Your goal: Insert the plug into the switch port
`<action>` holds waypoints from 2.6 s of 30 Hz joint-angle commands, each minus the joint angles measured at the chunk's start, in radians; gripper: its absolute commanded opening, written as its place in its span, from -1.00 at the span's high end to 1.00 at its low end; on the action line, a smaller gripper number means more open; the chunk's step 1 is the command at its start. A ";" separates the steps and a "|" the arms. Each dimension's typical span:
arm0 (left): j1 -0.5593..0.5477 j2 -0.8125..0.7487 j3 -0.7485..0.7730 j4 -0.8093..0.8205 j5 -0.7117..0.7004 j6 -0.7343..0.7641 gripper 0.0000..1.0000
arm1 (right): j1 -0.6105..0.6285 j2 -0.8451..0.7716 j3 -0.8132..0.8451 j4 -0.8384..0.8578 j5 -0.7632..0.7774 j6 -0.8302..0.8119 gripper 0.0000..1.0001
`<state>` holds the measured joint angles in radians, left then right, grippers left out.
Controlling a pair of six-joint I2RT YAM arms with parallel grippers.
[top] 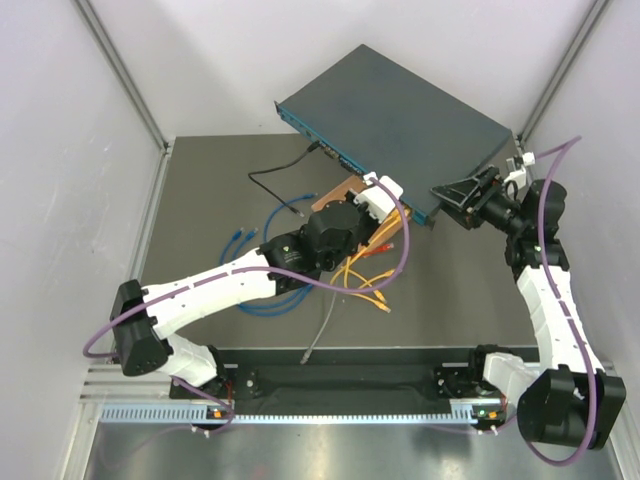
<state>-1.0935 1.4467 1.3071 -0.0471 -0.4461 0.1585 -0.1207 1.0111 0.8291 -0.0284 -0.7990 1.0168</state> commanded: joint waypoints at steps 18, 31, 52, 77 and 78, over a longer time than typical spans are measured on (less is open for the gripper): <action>0.007 0.069 0.034 0.052 0.041 -0.099 1.00 | 0.044 0.001 -0.079 0.193 0.007 0.117 1.00; 0.015 0.095 0.070 0.013 0.086 -0.145 1.00 | 0.058 -0.011 -0.090 0.185 0.012 0.111 0.99; 0.041 0.118 0.173 -0.036 0.135 -0.105 0.75 | 0.082 -0.022 -0.078 0.130 0.023 0.034 1.00; 0.933 -0.413 -0.201 -0.620 0.736 -0.425 -0.26 | -0.181 -0.059 0.198 -0.310 -0.088 -0.408 -1.00; 1.031 -0.378 -0.210 -0.638 0.774 -0.416 -0.26 | -0.191 -0.057 0.214 -0.330 -0.100 -0.461 -0.99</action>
<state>-0.2142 1.0153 1.1316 -0.5735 0.1616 -0.2203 -0.2802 0.9890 0.9520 -0.2981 -0.8402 0.7040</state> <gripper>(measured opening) 0.628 0.996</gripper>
